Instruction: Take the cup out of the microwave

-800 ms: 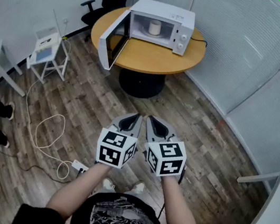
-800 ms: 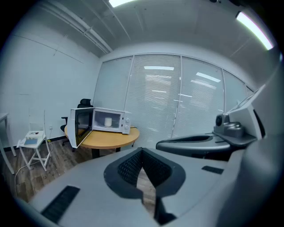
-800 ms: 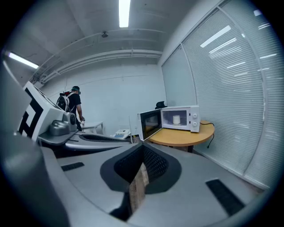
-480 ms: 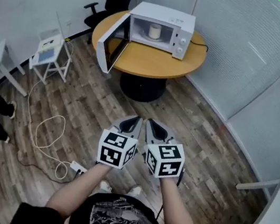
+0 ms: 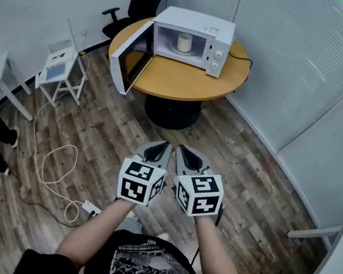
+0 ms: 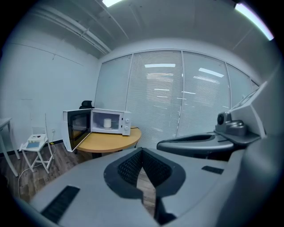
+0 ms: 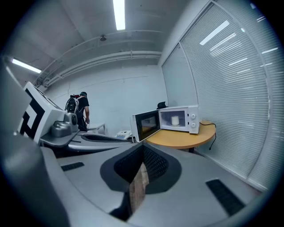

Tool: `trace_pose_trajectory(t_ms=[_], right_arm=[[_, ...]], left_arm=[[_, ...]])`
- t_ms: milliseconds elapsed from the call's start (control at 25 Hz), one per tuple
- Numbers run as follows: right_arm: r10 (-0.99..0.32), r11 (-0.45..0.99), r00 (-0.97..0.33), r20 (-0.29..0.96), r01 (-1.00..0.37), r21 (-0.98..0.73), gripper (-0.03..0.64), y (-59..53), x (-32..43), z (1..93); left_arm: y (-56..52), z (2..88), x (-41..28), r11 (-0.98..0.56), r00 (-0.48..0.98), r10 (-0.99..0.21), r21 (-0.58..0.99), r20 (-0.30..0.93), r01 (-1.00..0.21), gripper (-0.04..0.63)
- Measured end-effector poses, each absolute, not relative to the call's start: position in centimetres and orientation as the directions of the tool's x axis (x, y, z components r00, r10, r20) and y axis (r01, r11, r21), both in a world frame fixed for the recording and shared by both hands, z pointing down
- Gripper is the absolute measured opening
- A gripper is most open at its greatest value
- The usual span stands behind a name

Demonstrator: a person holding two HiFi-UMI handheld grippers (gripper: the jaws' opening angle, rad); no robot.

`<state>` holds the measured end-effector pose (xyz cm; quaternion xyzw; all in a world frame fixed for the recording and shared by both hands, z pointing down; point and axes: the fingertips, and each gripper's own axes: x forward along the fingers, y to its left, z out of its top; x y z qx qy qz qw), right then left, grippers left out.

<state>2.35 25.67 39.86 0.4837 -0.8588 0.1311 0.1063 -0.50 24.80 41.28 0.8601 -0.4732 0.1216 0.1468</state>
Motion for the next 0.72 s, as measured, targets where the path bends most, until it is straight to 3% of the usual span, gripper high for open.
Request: trace_pose_trajectory(t_ms=[720], right_arm=[[-0.82, 0.434, -0.436, 0.371, -0.896, -0.093, 0.015, 10.9, -1.5, 41.2]], left_arm=[[8.6, 41.9, -4.2, -0.562, 0.594, -0.731, 0.198, 0.336, -0.803, 0.009]])
